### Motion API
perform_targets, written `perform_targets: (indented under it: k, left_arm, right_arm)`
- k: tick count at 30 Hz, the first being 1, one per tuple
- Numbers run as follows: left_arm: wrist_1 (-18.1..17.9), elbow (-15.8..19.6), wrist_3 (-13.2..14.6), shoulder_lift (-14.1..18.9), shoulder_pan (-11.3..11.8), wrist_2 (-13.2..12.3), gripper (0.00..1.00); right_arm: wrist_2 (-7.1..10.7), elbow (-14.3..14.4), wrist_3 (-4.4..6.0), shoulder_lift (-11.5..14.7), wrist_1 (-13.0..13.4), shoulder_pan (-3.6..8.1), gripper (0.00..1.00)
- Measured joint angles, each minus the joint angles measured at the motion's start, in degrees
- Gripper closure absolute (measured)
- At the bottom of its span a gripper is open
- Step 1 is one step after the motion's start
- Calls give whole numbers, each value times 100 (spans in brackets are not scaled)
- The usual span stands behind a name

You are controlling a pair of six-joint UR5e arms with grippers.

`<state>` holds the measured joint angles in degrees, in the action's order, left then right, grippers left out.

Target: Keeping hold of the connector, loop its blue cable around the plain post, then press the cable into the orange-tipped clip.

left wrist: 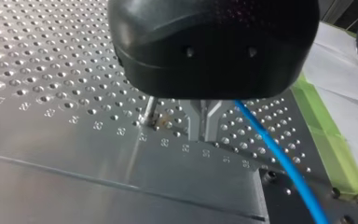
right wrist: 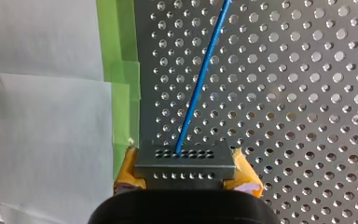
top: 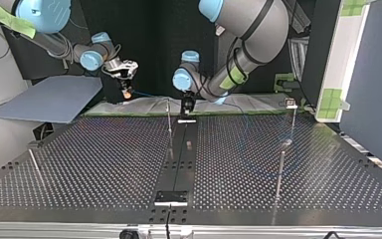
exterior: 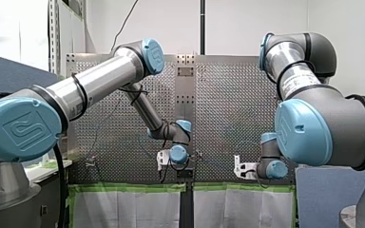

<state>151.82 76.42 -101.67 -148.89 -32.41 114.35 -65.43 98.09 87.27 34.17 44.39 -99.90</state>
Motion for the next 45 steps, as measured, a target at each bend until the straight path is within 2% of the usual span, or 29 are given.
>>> perform_targets:
  k: [11, 17, 23, 31, 32, 33, 35, 36, 37, 38, 39, 40, 42, 44, 45]
  left_arm:
    - [97, -110, -1, 1, 104, -99, 99]
    - [71, -58, -2, 2, 30, -82, 99]
    - [70, -58, -2, 1, 34, -82, 99]
    - [70, -59, -1, 1, 35, -82, 99]
    - [70, -58, -2, 2, 35, -82, 88]
    - [70, -58, -2, 2, 34, -82, 88]
    - [70, -58, -2, 1, 34, -82, 55]
    - [70, -59, -2, 2, 34, -82, 55]
    - [70, -58, -2, 2, 34, -82, 33]
    - [70, -58, -2, 1, 34, -82, 21]
    - [70, -59, -2, 1, 34, -82, 21]
    - [70, -58, -2, 1, 34, -82, 9]
    - [70, -59, -2, 2, 34, -82, 9]
    - [70, -59, -2, 1, 34, -82, 0]
    - [70, -58, -2, 2, 34, -82, 0]
  right_arm:
    - [2, -253, 3, -1, -120, 34, 100]
    - [1, -319, -24, -4, -97, 67, 100]
    - [33, -354, -74, -2, -16, 71, 100]
    - [112, -397, -213, 0, 25, 59, 100]
    - [124, -402, -220, -1, 28, 58, 100]
    - [137, -409, -224, -1, 29, 57, 100]
    - [161, -430, -231, -1, 23, 56, 100]
    - [171, -444, -235, 0, 19, 56, 100]
    - [176, -456, -237, 0, 17, 56, 100]
    - [180, -468, -239, 0, 17, 58, 100]
    - [184, -483, -241, -1, 18, 59, 100]
    - [185, -493, -241, -1, 21, 59, 100]
    - [187, -509, -242, -1, 28, 64, 100]
    - [187, -521, -242, 0, 32, 68, 100]
    - [187, -528, -239, -1, 34, 68, 100]
